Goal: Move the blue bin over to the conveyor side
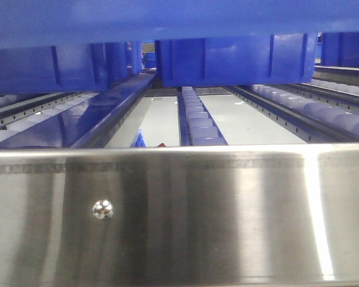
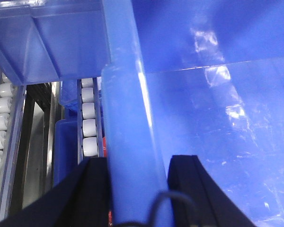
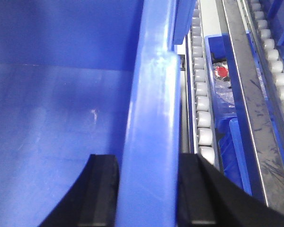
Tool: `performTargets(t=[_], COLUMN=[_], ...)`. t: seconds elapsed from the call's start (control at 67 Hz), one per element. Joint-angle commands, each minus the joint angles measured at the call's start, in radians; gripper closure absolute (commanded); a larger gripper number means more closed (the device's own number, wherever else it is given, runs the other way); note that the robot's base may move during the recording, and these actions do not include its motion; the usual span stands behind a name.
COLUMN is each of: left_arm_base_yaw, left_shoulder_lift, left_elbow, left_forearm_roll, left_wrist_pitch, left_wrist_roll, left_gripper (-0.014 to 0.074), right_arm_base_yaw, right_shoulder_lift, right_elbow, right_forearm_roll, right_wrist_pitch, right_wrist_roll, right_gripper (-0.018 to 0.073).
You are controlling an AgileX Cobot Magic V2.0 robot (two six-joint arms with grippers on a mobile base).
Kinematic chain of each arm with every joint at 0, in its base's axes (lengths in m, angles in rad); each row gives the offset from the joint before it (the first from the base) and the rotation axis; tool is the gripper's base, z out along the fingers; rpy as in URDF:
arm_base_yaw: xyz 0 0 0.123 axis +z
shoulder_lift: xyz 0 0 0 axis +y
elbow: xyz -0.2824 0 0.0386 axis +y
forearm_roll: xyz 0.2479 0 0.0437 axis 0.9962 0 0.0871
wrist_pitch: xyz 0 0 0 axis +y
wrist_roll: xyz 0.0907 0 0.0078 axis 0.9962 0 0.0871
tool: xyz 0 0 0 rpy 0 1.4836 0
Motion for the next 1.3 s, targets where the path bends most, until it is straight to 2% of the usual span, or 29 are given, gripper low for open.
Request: performTargets(t=[0.0, 0.522, 0.88, 1.283], left_arm_base_yaw=[-0.005, -0.005, -0.005, -0.005], left_shoulder_lift=[-0.013, -0.013, -0.013, -0.013], left_elbow=[-0.013, -0.013, -0.013, -0.013], left_forearm_roll=[0.047, 0.047, 0.047, 0.047], left_wrist_pitch=[-0.076, -0.078, -0.078, -0.078], left_wrist_roll=[0.005, 0.005, 0.005, 0.005], left_gripper=[0.0615, 0.0615, 0.0615, 0.0615], right_arm_base_yaw=[-0.005, -0.005, -0.005, -0.005], right_shoulder_lift=[-0.015, -0.015, -0.015, -0.015], right_elbow=[-0.014, -0.014, -0.014, -0.014], right_forearm_roll=[-0.065, -0.065, -0.065, -0.065], right_wrist_pitch=[-0.092, -0.092, -0.163, -0.169], right_wrist_roll=[-0.013, -0.013, -0.013, -0.013], right_gripper=[0.0639, 0.0639, 0.0639, 0.0639])
